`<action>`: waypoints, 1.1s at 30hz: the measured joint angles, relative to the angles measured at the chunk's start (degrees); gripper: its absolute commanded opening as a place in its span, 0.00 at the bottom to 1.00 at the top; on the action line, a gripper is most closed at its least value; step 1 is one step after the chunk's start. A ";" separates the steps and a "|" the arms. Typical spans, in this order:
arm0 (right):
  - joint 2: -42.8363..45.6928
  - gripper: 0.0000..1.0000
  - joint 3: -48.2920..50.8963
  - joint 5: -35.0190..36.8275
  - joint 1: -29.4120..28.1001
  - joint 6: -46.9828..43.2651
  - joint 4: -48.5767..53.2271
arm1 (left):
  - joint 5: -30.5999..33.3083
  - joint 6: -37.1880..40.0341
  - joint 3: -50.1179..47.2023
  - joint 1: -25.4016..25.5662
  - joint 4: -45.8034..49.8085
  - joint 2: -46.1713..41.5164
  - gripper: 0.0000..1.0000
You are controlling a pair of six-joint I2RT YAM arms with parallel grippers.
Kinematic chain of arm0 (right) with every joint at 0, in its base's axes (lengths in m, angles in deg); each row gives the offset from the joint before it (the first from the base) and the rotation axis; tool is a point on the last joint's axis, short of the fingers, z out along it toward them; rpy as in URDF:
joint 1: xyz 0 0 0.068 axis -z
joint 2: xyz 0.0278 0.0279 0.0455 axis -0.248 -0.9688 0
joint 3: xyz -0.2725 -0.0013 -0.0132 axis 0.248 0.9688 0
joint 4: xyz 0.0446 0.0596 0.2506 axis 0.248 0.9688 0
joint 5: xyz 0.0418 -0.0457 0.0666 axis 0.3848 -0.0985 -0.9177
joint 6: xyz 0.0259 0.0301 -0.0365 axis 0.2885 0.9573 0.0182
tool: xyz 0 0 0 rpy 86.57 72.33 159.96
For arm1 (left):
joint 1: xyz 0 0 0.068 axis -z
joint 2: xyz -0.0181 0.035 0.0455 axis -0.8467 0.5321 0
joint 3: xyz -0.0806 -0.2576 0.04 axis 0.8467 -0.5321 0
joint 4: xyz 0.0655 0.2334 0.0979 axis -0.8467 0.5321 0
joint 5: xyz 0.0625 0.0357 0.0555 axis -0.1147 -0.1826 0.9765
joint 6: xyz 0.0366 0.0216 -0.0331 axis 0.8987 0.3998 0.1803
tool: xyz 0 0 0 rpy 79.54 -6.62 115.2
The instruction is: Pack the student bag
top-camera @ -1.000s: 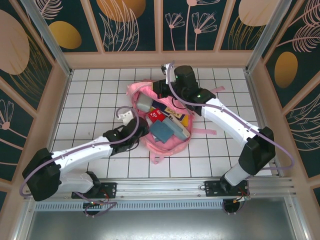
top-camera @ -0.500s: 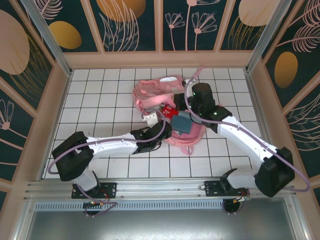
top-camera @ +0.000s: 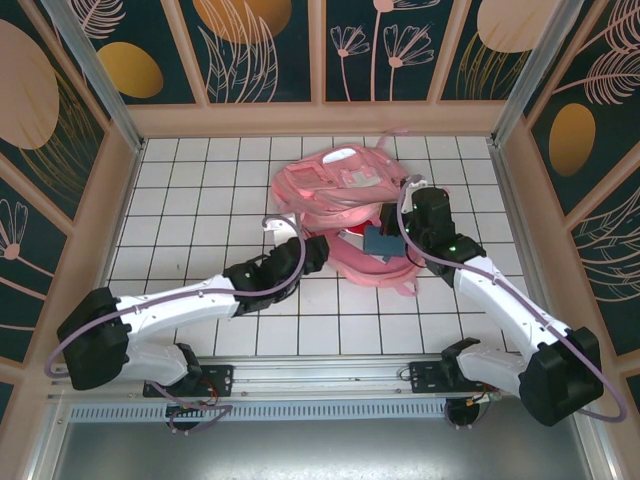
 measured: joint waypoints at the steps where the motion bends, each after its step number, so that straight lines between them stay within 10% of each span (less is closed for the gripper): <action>1: -0.02 0.01 0.00 -0.17 0.00 0.02 -0.07 | -0.09 2.03 -2.14 -1.29 -0.98 -0.48 0.55; 14: -1.81 0.01 -3.98 -3.08 0.00 0.22 0.33 | -13.22 16.11 -11.56 -8.57 -18.99 6.58 0.41; 33: -1.77 0.02 -3.98 -4.02 0.00 1.01 0.94 | -37.70 10.64 -13.86 -22.10 -44.06 19.21 0.39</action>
